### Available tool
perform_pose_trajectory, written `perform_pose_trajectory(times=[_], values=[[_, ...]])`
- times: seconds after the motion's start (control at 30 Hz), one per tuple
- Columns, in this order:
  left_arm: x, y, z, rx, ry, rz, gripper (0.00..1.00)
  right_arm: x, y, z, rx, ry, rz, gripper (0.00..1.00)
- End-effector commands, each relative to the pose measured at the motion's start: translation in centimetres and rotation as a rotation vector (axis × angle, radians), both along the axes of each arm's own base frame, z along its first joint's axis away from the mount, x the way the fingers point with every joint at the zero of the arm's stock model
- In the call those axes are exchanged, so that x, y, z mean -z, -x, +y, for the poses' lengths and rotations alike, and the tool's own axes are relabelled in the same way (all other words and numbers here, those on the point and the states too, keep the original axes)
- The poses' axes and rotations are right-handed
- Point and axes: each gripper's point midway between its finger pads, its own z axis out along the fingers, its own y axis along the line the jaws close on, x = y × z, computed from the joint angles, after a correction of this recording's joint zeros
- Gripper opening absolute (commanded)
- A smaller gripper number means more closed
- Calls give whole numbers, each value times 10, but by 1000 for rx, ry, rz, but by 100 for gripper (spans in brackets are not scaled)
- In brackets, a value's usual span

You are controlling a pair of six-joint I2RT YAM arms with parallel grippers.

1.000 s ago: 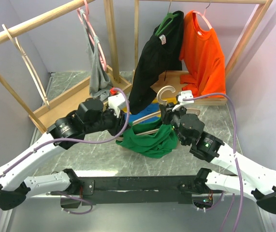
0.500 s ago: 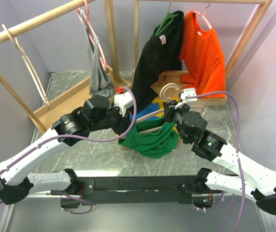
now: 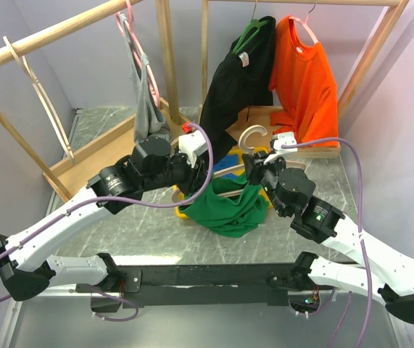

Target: Place the tank top on the hanger

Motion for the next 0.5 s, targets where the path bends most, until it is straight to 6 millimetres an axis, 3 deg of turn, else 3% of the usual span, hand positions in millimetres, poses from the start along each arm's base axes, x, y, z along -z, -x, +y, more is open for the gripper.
perform_pose_trajectory(times=[0.0, 0.37, 0.43, 0.47], values=[[-26, -3, -13, 28, 71, -54, 30, -71, 13, 3, -58, -207, -116, 0], [-30, -4, -19, 42, 107, -59, 24, -89, 15, 6, -83, -218, -133, 0], [-26, 1, -21, 65, 117, -51, 25, -90, 15, 7, -87, -223, -133, 0], [-24, 2, -21, 68, 119, -44, 30, -91, 16, 8, -95, -226, -136, 0]])
